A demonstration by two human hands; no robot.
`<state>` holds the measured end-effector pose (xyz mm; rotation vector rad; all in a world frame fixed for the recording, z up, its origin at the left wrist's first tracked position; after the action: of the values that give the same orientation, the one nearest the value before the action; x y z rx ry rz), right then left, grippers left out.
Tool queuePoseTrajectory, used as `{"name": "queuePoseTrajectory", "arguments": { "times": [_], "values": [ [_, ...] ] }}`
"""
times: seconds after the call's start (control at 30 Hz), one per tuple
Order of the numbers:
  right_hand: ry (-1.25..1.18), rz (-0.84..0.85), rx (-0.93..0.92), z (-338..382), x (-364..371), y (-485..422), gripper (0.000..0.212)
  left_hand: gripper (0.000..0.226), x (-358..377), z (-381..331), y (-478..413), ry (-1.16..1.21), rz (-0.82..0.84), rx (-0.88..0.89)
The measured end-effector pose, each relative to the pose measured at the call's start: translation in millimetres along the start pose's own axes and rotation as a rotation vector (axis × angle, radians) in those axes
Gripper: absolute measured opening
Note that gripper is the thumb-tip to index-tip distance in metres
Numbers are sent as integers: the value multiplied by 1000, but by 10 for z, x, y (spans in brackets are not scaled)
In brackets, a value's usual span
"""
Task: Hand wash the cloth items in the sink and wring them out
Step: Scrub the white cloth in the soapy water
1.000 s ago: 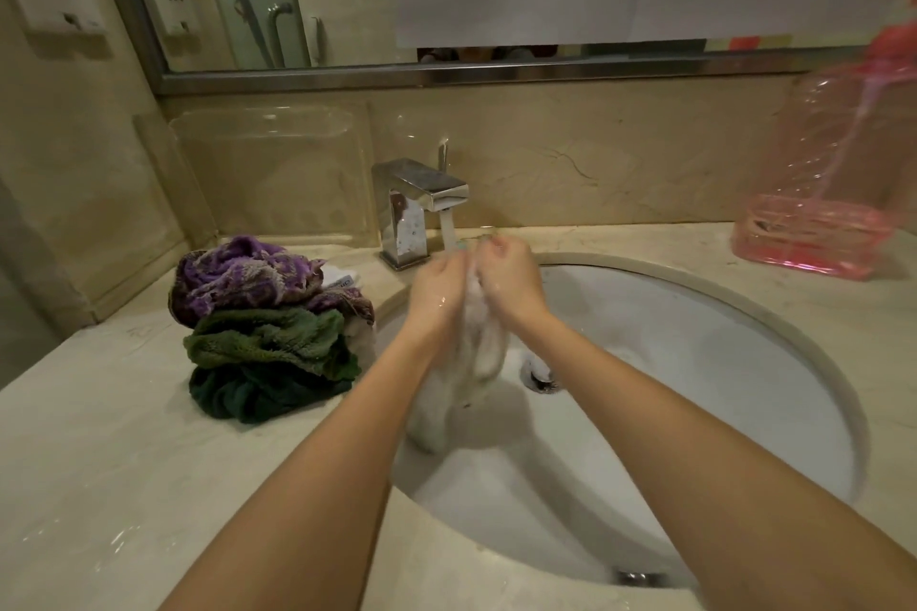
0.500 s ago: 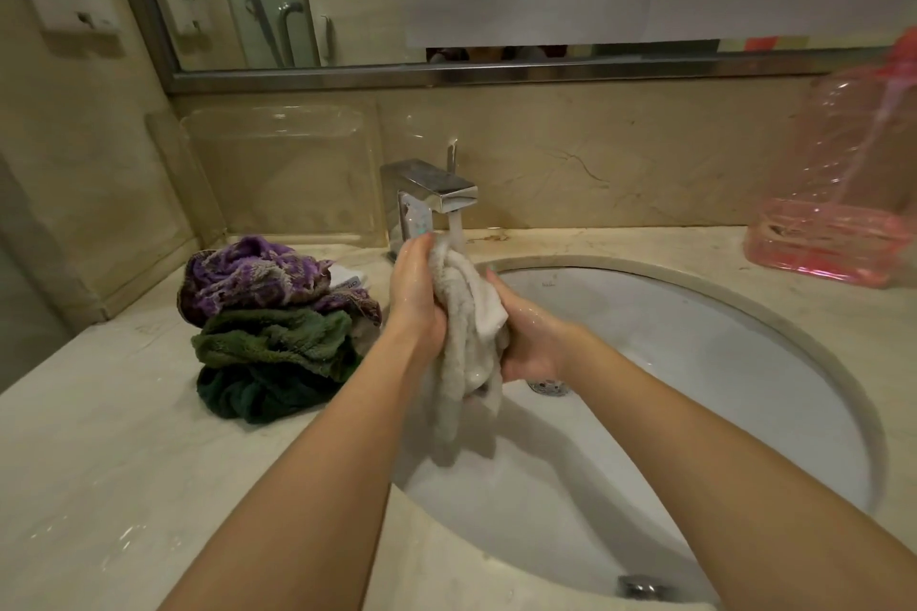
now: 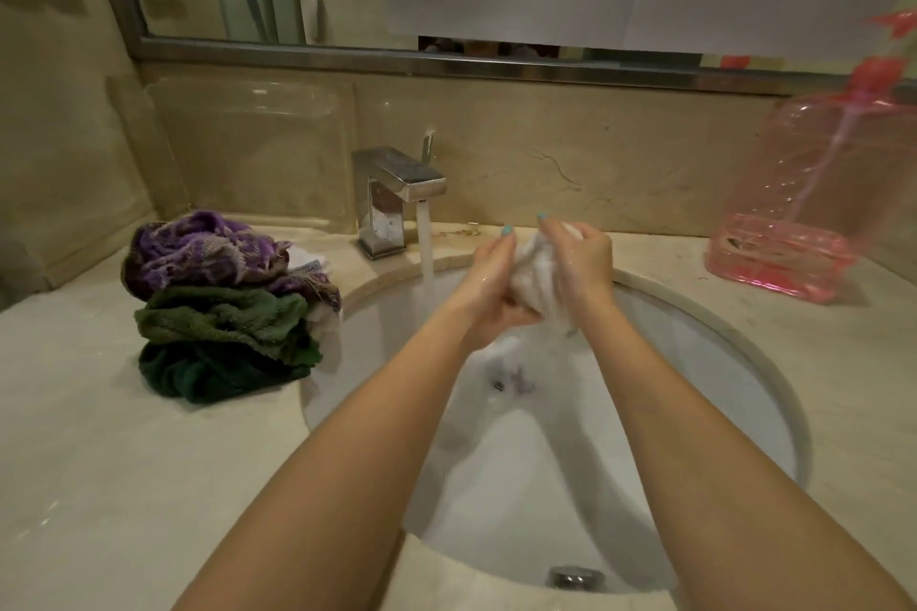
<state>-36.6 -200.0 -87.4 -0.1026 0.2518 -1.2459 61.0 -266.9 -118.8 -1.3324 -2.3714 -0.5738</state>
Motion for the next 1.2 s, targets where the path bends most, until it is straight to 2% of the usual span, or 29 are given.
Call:
{"name": "queuePoseTrajectory", "arguments": {
  "times": [0.1, 0.23, 0.3, 0.37, 0.47, 0.57, 0.73, 0.8, 0.9, 0.97, 1.03, 1.13, 1.2],
  "values": [
    [89, 79, -43, 23, 188, 123, 32, 37, -23, 29, -117, -86, -121, 94],
    [129, -79, -124, 196, 108, 110, 46, 19, -64, -118, -192, -135, -182, 234],
    [99, -100, -177, 307, 35, 84, 48, 23, 0, -170, -193, -82, -217, 248],
    [58, -64, -235, 380, 33, 100, 46, 27, 31, -163, -172, -14, -240, 189],
    [-27, -25, -157, 308, 130, 127, 44, 27, -79, -176, -155, -16, -224, 146],
    [-129, -18, -8, 109, 220, 124, 43, 37, -212, -306, -66, -139, -216, 208],
    [33, 126, 13, -68, 387, 109, 39, 28, -529, -439, 28, -176, -191, 317],
    [104, 208, -23, -51, 482, 135, 39, 25, -672, -543, 86, -235, -318, 395],
    [185, 385, -30, -71, 679, 253, 32, 45, -856, -690, 163, -336, -520, 491],
    [241, 462, 58, -170, 770, 319, 33, 35, -979, -692, 189, -332, -575, 508],
    [187, 478, 112, -169, 846, 366, 25, 36, -1066, -655, 227, -287, -605, 470],
    [-71, 491, 206, -107, 981, 453, 19, 37, -1144, -600, 207, -135, -528, 377],
    [-207, 559, 220, -69, 1066, 533, 13, 24, -1144, -583, 224, -36, -466, 337]
  ]
}}
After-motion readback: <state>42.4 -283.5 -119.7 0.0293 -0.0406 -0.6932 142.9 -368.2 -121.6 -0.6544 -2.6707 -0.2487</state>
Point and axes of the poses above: each hand's wrist, its own y-axis away from the middle knuckle, its own x-axis out of the palm, z = x × y, the point moved 8 cm from there along -y, towards the middle knuckle, and after that the axes turned 9 degrees about y, right-handed, at the moved point
